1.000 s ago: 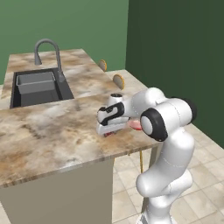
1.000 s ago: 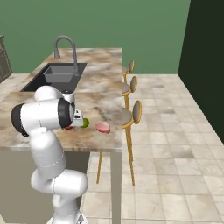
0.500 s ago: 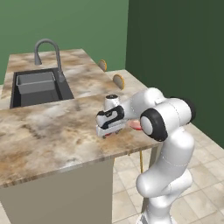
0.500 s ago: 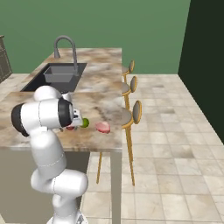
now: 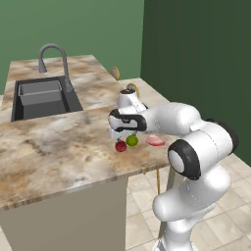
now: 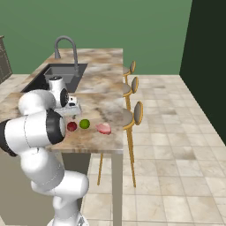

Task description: Open the fridge, remove the pear, lime, and steak, and place them on any counter.

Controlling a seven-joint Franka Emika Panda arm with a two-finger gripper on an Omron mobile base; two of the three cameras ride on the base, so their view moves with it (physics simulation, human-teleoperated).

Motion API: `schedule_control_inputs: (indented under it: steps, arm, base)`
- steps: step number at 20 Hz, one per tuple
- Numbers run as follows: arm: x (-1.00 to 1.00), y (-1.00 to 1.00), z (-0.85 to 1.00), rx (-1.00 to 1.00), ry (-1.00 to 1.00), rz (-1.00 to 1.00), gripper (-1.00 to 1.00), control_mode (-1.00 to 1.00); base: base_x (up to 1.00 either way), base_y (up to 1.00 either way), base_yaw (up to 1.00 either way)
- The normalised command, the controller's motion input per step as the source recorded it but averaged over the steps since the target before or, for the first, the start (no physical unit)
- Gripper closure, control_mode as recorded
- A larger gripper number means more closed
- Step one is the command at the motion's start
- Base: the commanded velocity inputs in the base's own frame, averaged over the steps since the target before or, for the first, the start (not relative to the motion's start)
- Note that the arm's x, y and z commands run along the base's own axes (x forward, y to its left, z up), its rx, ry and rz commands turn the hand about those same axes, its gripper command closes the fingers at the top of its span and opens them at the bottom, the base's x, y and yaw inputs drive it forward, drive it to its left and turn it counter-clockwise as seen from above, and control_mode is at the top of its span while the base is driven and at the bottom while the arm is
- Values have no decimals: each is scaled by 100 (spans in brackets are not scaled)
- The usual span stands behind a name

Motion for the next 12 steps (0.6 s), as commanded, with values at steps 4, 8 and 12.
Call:
schedule_control_inputs:
  steps: [4,8,12]
  arm:
    - [-23,-40,100,-5,-4,-6,-100,-100]
    - [-11,-54,100,-13,-6,-7,-100,-100]
    - [-48,-54,98,-11,-16,-7,-100,-100]
  base:
    - [0,0,0]
    - [0,0,0]
    - [0,0,0]
